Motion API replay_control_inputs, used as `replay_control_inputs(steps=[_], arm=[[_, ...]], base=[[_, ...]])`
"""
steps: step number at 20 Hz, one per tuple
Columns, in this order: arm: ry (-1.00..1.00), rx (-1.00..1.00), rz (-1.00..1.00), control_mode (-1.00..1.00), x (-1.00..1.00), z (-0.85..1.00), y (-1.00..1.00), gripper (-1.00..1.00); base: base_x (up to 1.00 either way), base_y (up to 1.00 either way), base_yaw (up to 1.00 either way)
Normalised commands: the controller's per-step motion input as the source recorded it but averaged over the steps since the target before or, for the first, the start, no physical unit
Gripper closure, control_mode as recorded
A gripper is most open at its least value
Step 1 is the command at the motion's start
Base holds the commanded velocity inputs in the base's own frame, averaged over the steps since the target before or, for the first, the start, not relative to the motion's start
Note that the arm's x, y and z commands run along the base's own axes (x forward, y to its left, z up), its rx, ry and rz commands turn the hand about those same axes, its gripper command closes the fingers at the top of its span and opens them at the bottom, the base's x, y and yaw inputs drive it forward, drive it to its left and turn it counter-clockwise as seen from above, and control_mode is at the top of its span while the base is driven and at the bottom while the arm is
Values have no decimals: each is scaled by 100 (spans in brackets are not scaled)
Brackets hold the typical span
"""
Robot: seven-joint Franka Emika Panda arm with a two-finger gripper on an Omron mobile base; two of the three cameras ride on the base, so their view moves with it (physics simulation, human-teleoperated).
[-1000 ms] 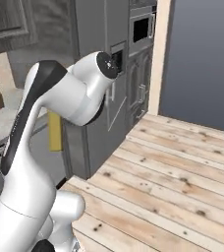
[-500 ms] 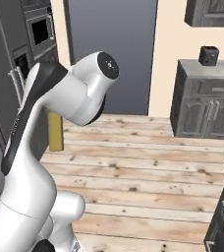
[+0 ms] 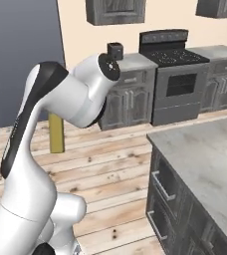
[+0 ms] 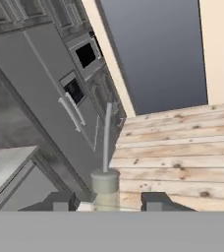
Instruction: Take 2 condiments from the cabinet and move them on the counter near the stove.Make sure the condiments are lined up with each other, next to each other.
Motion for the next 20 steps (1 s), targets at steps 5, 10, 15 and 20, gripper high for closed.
replay_control_inputs(steps=[5,10,15,20], arm=[[0,0,0,100,0,0,0,100],[0,0,0,100,0,0,0,100],[0,0,0,100,0,0,0,100],[0,0,0,100,0,0,0,100]], base=[[57,43,-34],[89,100,-8],[99,100,-3],[100,100,-2]])
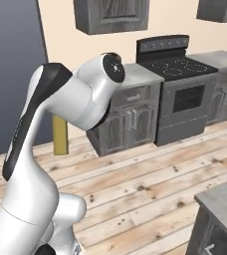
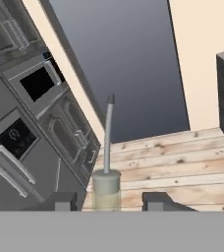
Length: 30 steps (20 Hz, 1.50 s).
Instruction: Take 2 condiments from the cabinet and move them on the counter near the stove.Make sure the condiments are lined up with each other, next to each other.
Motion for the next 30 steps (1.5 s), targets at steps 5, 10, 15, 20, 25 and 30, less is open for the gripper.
replay_control_inputs(steps=[5,10,15,20,25,30], arm=[[0,0,0,100,0,0,0,100],[0,0,0,100,0,0,0,100],[0,0,0,100,0,0,0,100],[0,0,0,100,0,0,0,100],[0,0,0,100,0,0,0,100],[0,0,0,100,0,0,0,100]], base=[[100,99,-2],[100,54,-1],[100,2,-6],[100,-48,-11],[100,-77,-12],[100,-72,-12]])
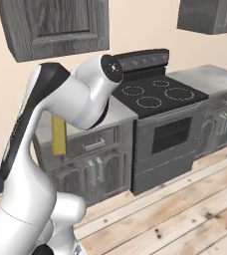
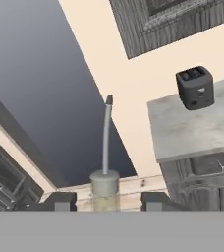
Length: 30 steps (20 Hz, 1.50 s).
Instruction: Take 2 condiments from the cabinet and move them on the counter near the stove.Make sure the condiments are lined up with each other, next to each other.
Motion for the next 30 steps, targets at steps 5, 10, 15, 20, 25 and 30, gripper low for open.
replay_control_inputs(steps=[5,10,15,20,25,30], arm=[[0,0,0,100,0,0,0,100],[0,0,0,100,0,0,0,100],[0,0,0,100,0,0,0,100],[0,0,0,100,0,0,0,100],[0,0,0,100,0,0,0,100],[0,0,0,100,0,0,0,100]], base=[[100,-63,-2],[100,-69,8],[100,-70,22],[100,-75,28],[100,-72,31],[100,-79,28]])
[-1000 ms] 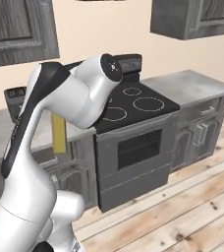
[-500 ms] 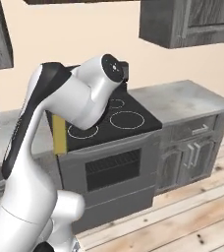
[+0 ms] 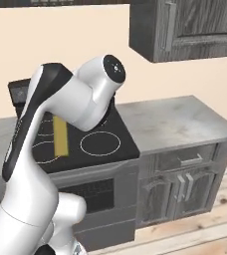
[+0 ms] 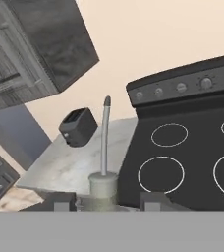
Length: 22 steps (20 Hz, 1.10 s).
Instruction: Take 2 condiments from the cabinet and move them on the counter near the stove.Make sure the condiments are lined up with each other, next to each other.
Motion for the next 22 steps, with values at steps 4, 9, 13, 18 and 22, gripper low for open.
replay_control_inputs(steps=[4,9,13,18,22], arm=[[0,0,0,100,0,0,0,100],[0,0,0,100,0,0,0,100],[0,0,0,100,0,0,0,100],[0,0,0,100,0,0,0,100],[0,0,0,100,0,0,0,100]], base=[[100,-78,25],[52,-69,22],[13,-61,19],[25,-33,16],[63,-37,29]])
